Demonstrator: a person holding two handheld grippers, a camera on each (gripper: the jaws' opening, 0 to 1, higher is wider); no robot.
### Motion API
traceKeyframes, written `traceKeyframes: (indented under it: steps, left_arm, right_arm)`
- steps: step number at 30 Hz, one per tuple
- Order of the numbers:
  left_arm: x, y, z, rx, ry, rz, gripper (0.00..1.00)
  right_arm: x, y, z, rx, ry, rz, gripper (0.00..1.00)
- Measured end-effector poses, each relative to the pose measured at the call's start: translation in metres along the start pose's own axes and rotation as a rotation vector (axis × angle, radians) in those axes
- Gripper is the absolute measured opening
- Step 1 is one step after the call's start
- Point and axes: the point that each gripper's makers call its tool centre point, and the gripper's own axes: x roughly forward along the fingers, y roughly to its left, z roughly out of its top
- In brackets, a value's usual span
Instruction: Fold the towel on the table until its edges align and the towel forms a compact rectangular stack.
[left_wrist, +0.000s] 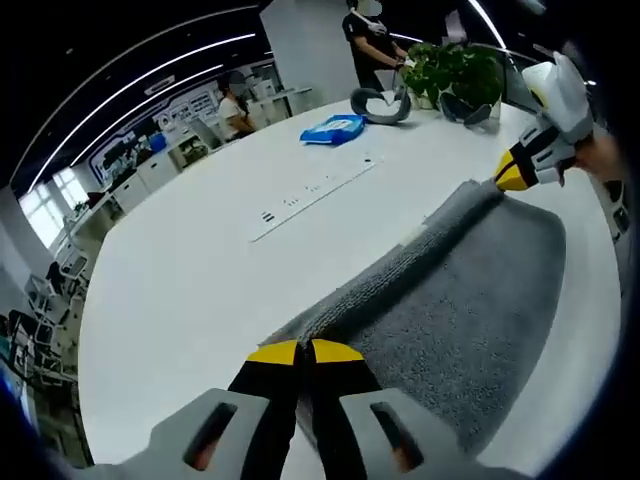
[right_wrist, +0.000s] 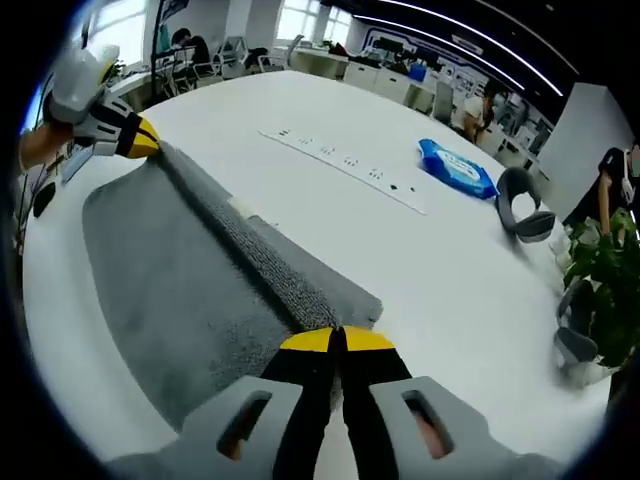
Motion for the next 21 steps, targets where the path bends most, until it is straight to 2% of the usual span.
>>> traceKeyframes:
  steps: [1,4,11,14,21]
  left_arm:
    - [0.002,-0.002,-0.004,-0.002,0.017,-0.011,0.03]
    - [0.009,-0.008,-0.015,-0.016,0.067,-0.046,0.03]
    - [0.01,-0.012,-0.017,-0.049,0.077,-0.053,0.03]
    - [0.009,-0.015,-0.018,-0.006,0.07,-0.05,0.02]
    - [0.007,-0.018,-0.023,0.031,0.057,-0.051,0.02]
  right_arm:
    - [0.004,0.005,-0.004,0.0,0.023,0.021,0.0]
    - [0.006,0.007,-0.004,-0.036,0.006,0.0,0.0]
    - [0.006,0.007,-0.007,-0.026,0.01,0.024,0.0]
    - [0.005,0.008,-0.01,0.008,0.01,0.034,0.0]
    - [-0.001,0.016,-0.018,-0.023,0.037,0.044,0.0]
